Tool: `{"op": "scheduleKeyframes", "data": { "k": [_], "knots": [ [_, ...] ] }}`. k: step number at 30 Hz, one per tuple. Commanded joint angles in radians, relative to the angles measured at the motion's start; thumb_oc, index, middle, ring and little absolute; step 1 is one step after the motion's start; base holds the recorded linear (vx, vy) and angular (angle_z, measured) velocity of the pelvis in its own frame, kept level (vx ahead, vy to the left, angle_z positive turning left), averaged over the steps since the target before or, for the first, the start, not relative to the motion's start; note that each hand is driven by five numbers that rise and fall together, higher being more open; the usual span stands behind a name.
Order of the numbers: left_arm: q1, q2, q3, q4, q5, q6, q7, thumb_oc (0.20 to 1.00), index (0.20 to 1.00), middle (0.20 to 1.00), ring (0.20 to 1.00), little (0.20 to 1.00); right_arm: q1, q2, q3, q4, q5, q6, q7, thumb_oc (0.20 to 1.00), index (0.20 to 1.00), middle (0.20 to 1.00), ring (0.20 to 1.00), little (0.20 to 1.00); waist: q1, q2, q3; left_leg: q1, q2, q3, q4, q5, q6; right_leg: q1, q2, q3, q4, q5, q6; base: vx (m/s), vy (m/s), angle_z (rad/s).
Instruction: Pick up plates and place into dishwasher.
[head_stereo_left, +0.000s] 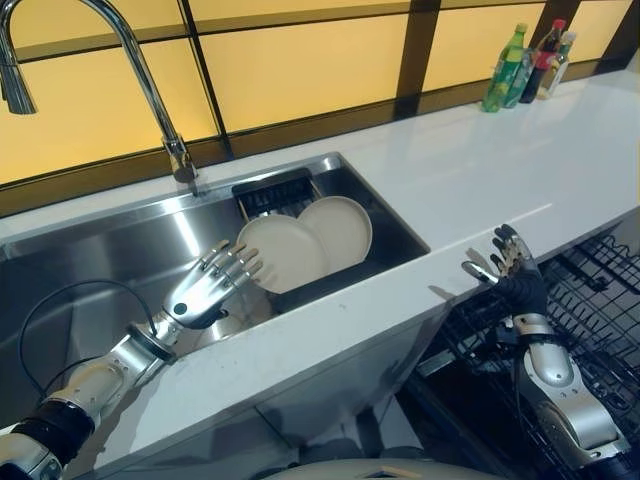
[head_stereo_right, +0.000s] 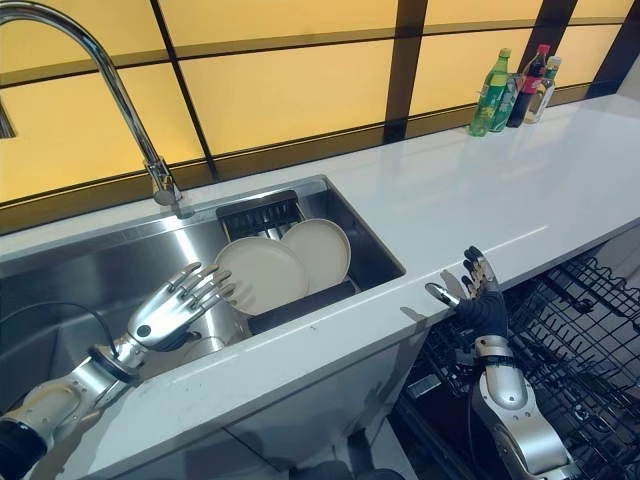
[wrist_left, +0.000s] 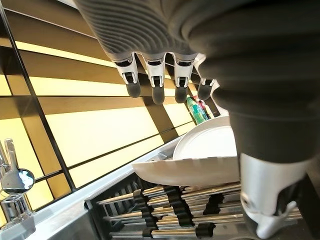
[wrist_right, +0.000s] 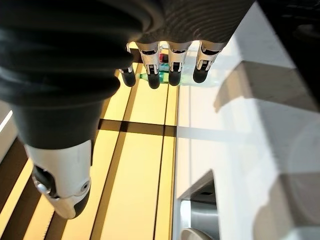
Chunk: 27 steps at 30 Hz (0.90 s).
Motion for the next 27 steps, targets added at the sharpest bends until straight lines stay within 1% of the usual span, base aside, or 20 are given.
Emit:
{"op": "scheduleKeyframes", "data": {
  "k": [1, 8, 11, 14, 17, 22, 26, 27],
  "knots": [
    [-0.145, 0.046, 0.002, 0.076, -0.070, 0.035, 0.034, 1.000, 1.000, 1.000, 1.000, 1.000, -0.052, -0.015, 0.035, -0.022, -0.030, -0.094, -0.040, 1.000, 1.000, 1.000, 1.000, 1.000, 0.026, -0.036, 0.039, -0.180, 0.003, -0.065, 0.185, -0.056, 0.009, -0.203, -0.062, -0.010, 0.047, 0.128, 0.147, -0.17, -0.110, -0.14],
    [-0.286, 0.076, -0.047, 0.121, -0.124, 0.053, 0.043, 1.000, 1.000, 1.000, 1.000, 1.000, -0.103, 0.027, 0.100, -0.001, -0.084, -0.136, -0.115, 1.000, 1.000, 1.000, 1.000, 1.000, 0.033, -0.044, 0.078, -0.262, 0.013, -0.072, 0.207, -0.051, 0.002, -0.260, -0.061, -0.007, 0.041, 0.141, 0.150, -0.12, -0.074, -0.12],
    [-0.313, 0.077, -0.049, 0.117, -0.142, 0.068, 0.046, 1.000, 1.000, 1.000, 1.000, 1.000, -0.115, 0.040, 0.120, 0.004, -0.104, -0.139, -0.144, 1.000, 1.000, 1.000, 1.000, 1.000, 0.035, -0.046, 0.078, -0.268, 0.015, -0.072, 0.200, -0.046, -0.002, -0.259, -0.055, -0.004, 0.029, 0.142, 0.147, -0.03, -0.049, -0.05],
    [-0.319, 0.080, -0.029, 0.115, -0.142, 0.067, 0.056, 1.000, 1.000, 1.000, 1.000, 1.000, -0.116, 0.051, 0.133, 0.009, -0.109, -0.138, -0.152, 1.000, 1.000, 1.000, 1.000, 1.000, 0.040, -0.054, 0.070, -0.264, 0.020, -0.070, 0.192, -0.042, -0.007, -0.245, -0.049, -0.004, 0.009, 0.143, 0.144, 0.01, -0.073, -0.08],
    [-0.325, 0.084, -0.012, 0.114, -0.131, 0.041, 0.066, 1.000, 1.000, 1.000, 1.000, 1.000, -0.117, 0.063, 0.142, 0.014, -0.112, -0.138, -0.161, 1.000, 1.000, 1.000, 1.000, 1.000, 0.045, -0.061, 0.066, -0.255, 0.025, -0.069, 0.190, -0.042, -0.012, -0.233, -0.044, -0.007, 0.003, 0.142, 0.143, 0.03, -0.079, -0.05],
    [-0.291, 0.069, 0.036, 0.088, -0.087, -0.054, 0.110, 1.000, 1.000, 1.000, 1.000, 1.000, -0.098, 0.076, 0.142, 0.015, -0.112, -0.111, -0.159, 1.000, 1.000, 1.000, 1.000, 1.000, 0.052, -0.055, 0.034, -0.206, 0.025, -0.069, 0.156, -0.037, -0.019, -0.187, -0.035, -0.013, -0.024, 0.137, 0.138, 0.09, -0.036, -0.01],
    [-0.247, 0.044, 0.059, 0.055, -0.058, -0.080, 0.073, 1.000, 1.000, 1.000, 1.000, 1.000, -0.082, 0.079, 0.134, 0.012, -0.115, -0.090, -0.156, 1.000, 1.000, 1.000, 1.000, 1.000, 0.052, -0.042, 0.015, -0.178, 0.022, -0.068, 0.139, -0.033, -0.024, -0.164, -0.031, -0.009, -0.034, 0.132, 0.136, 0.08, 0.005, 0.00],
    [-0.239, 0.041, 0.062, 0.049, -0.055, -0.086, 0.053, 0.733, 0.733, 0.733, 0.733, 0.733, -0.078, 0.079, 0.130, 0.013, -0.114, -0.087, -0.153, 1.000, 1.000, 1.000, 1.000, 1.000, 0.052, -0.039, 0.011, -0.172, 0.021, -0.069, 0.135, -0.033, -0.025, -0.158, -0.032, -0.009, -0.037, 0.130, 0.136, 0.06, 0.014, 0.01]
  ]
}}
